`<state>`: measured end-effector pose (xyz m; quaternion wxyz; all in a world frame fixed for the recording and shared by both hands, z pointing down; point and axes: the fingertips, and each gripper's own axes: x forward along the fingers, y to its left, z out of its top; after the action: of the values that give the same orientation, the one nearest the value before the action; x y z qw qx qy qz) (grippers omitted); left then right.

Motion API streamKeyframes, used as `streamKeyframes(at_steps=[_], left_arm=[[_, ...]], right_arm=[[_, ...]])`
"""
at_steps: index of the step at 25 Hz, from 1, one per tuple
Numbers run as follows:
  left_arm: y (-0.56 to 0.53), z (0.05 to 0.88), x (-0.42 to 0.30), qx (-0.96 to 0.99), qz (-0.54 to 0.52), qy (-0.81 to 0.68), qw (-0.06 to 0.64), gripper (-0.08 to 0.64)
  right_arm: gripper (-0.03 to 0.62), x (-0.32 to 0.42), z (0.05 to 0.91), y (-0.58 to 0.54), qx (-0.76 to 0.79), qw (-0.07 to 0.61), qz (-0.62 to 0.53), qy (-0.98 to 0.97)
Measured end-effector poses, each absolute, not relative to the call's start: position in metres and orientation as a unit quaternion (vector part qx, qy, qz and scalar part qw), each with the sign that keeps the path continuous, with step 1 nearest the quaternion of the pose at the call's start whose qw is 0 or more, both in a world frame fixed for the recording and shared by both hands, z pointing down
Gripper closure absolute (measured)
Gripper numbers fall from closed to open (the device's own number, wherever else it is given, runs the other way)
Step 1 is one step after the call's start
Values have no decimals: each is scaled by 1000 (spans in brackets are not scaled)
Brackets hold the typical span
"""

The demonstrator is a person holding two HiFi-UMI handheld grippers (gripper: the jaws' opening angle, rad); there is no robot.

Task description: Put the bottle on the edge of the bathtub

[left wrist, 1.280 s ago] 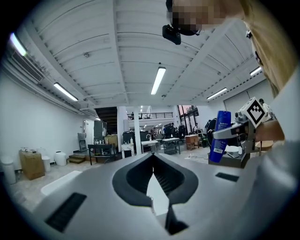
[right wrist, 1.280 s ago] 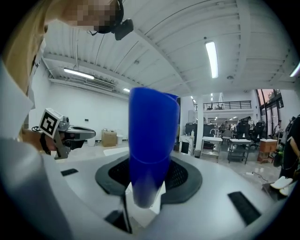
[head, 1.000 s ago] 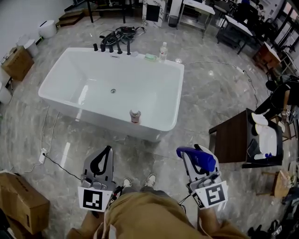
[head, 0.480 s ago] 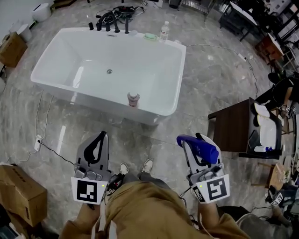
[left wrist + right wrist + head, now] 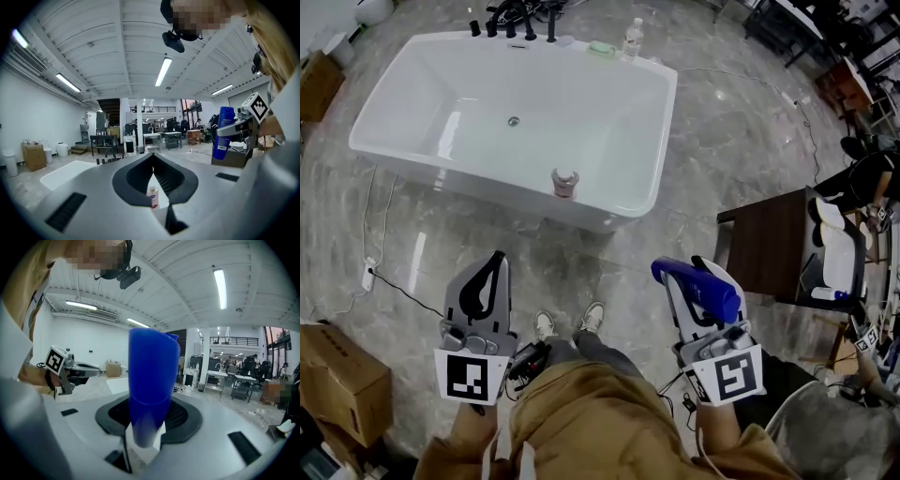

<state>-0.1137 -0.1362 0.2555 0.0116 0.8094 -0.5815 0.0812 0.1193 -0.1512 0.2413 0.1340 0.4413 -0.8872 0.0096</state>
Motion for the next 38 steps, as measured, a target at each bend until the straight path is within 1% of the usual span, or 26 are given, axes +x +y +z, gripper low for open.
streamKeyframes(at_steps=[16,38], left_arm=[[-166,308,-108,814,107,-571,23,554],[-202,369,-103,809,111,-576,41,554]], right_arm=[[434,107,294,-192,428,153,25,-890],[434,98,366,-250,418,167,38,-892]])
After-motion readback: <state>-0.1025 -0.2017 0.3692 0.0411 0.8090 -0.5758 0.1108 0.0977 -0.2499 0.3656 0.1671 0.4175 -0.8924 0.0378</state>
